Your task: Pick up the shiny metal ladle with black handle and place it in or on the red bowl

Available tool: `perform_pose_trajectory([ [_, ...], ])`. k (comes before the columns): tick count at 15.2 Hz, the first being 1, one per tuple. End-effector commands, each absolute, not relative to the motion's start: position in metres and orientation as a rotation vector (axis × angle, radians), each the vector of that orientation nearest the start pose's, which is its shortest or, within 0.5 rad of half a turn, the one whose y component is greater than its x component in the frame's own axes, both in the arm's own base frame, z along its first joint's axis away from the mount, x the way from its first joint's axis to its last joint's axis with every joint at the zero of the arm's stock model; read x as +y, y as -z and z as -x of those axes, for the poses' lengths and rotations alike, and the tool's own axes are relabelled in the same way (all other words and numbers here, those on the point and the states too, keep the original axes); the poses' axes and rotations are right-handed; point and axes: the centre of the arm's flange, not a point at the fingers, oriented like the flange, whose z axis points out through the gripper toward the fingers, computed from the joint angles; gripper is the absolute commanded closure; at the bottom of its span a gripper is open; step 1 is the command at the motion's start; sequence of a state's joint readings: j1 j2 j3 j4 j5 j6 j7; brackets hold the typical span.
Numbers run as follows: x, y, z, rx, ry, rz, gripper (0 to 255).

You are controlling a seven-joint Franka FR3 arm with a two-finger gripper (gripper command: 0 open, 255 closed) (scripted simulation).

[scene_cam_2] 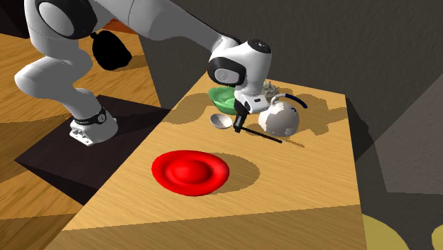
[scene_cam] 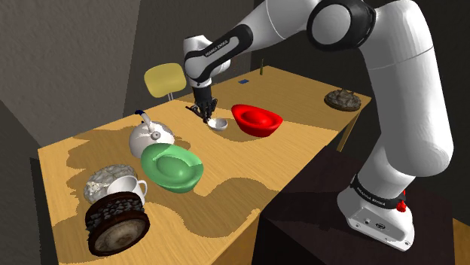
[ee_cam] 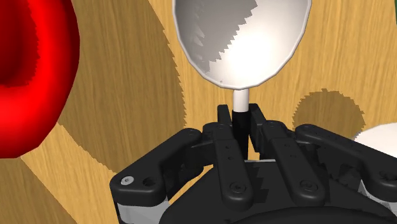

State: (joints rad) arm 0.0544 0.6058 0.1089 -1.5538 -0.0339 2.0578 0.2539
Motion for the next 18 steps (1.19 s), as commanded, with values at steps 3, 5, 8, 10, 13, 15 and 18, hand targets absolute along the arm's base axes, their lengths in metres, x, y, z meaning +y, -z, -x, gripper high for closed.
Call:
perform_pose_trajectory([
  [3,0.101,-0.309,-0.682,0.140,-0.161,3.122,255],
  [5,0.101,-0.320,-0.682,0.140,-0.161,3.122,255],
  [8,0.101,-0.336,-0.682,0.140,-0.161,3.122,255],
  [10,0.101,-0.346,-0.682,0.140,-0.161,3.122,255],
  [13,0.090,-0.355,-0.674,0.140,-0.161,3.122,255],
  [15,0.069,-0.356,-0.660,0.140,-0.161,3.122,255],
  [18,0.036,-0.358,-0.637,0.140,-0.161,3.122,255],
])
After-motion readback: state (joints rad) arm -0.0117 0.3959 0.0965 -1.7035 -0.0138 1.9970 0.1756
